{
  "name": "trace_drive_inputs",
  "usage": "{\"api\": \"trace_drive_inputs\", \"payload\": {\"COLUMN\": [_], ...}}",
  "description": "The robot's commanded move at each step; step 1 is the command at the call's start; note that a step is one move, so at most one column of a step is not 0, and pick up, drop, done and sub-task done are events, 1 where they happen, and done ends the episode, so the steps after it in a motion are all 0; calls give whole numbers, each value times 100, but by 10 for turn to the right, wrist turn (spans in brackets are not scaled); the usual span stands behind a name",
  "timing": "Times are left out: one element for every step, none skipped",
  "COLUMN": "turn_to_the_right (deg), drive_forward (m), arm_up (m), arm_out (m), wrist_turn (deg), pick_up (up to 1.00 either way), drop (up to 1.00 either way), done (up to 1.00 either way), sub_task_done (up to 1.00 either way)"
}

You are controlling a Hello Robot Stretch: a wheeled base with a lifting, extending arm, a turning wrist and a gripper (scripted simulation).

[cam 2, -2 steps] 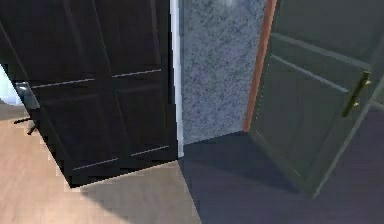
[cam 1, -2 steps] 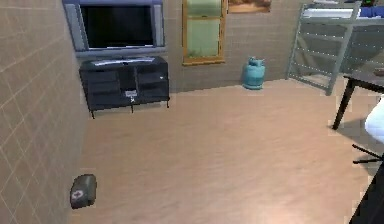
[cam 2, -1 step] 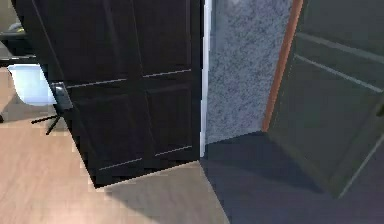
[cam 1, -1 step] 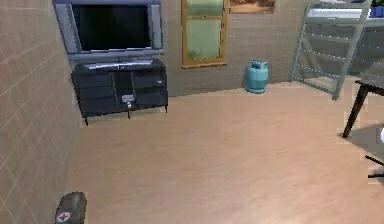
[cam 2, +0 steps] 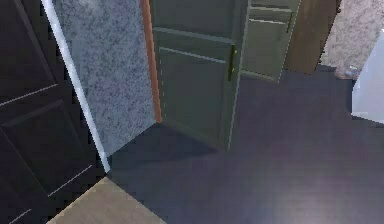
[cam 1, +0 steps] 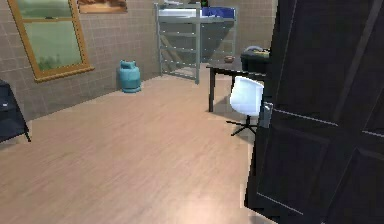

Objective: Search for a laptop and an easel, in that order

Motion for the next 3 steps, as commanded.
{"api": "trace_drive_inputs", "payload": {"turn_to_the_right": [30, 0, 0], "drive_forward": [0, 100, 25], "arm_up": [0, 0, 0], "arm_out": [0, 0, 0], "wrist_turn": [0, 0, 0], "pick_up": [0, 0, 0], "drop": [0, 0, 0], "done": [0, 0, 0], "sub_task_done": [0, 0, 0]}}
